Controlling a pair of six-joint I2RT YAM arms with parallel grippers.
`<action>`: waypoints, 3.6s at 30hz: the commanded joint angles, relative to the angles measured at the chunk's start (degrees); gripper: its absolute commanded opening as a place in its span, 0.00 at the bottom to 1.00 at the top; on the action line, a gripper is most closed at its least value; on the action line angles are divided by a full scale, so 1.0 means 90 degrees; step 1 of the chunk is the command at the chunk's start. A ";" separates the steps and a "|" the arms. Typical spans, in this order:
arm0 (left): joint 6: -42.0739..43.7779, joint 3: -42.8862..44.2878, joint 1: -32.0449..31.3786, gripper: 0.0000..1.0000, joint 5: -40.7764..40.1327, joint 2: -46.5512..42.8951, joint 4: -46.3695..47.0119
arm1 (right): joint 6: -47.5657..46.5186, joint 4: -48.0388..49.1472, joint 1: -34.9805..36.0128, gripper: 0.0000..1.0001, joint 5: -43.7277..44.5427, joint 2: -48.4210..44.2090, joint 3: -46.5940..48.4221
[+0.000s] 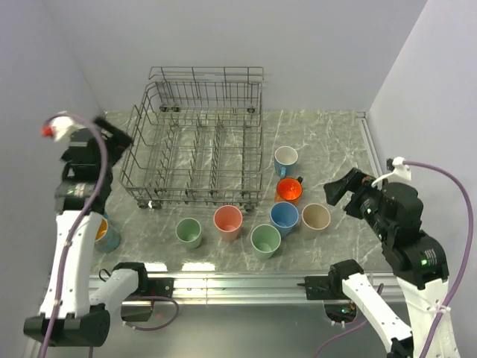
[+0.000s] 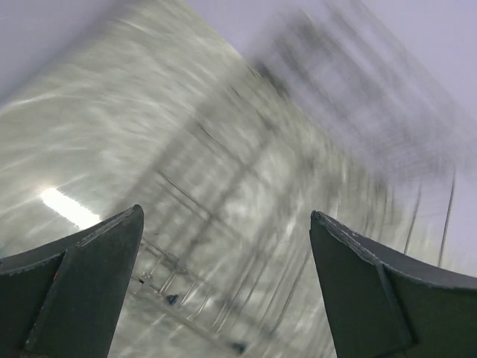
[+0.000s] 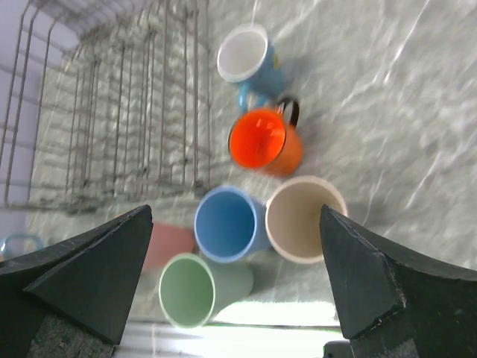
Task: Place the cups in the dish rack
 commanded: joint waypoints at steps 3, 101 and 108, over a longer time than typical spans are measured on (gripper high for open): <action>-0.1861 0.0851 0.0033 0.99 -0.2448 -0.0567 -0.1334 | -0.0162 0.0384 0.0149 1.00 0.0985 0.0313 0.0971; -0.3836 -0.0667 -0.2016 0.99 0.6725 0.0766 0.6143 | 0.3716 0.6283 -0.0330 0.00 -0.6202 0.3439 0.0836; -0.3494 -0.0079 -0.3238 0.99 0.6188 0.1520 0.6337 | 0.3775 0.6342 -0.0066 0.00 -0.6046 0.3233 0.0611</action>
